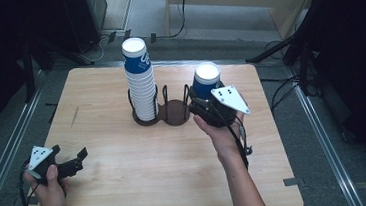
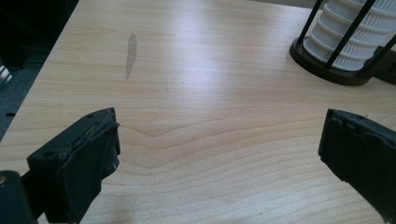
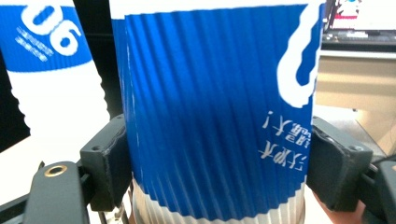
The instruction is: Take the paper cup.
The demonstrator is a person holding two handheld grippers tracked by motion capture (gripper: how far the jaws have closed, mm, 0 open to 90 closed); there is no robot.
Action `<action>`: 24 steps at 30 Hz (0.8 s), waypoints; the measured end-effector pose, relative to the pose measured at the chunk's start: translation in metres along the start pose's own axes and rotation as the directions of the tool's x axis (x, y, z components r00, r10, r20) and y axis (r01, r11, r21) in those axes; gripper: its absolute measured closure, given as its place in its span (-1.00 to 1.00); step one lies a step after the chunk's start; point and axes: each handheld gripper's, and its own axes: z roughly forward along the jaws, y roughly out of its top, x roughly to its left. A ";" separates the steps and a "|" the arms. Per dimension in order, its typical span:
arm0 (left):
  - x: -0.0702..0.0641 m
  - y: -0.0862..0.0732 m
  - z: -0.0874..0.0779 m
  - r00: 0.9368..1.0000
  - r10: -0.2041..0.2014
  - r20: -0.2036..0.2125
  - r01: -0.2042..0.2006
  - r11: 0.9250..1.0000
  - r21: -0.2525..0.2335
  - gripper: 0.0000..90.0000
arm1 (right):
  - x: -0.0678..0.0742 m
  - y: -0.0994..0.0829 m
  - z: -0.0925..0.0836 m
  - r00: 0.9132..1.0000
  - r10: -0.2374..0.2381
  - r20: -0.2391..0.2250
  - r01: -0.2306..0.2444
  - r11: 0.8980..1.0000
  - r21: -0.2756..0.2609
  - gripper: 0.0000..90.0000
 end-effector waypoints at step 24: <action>-0.002 0.001 0.001 0.999 0.017 -0.040 -0.017 1.000 0.020 -1.00 | -0.037 -0.063 -0.026 0.998 0.047 0.041 -0.049 0.997 0.056 -0.57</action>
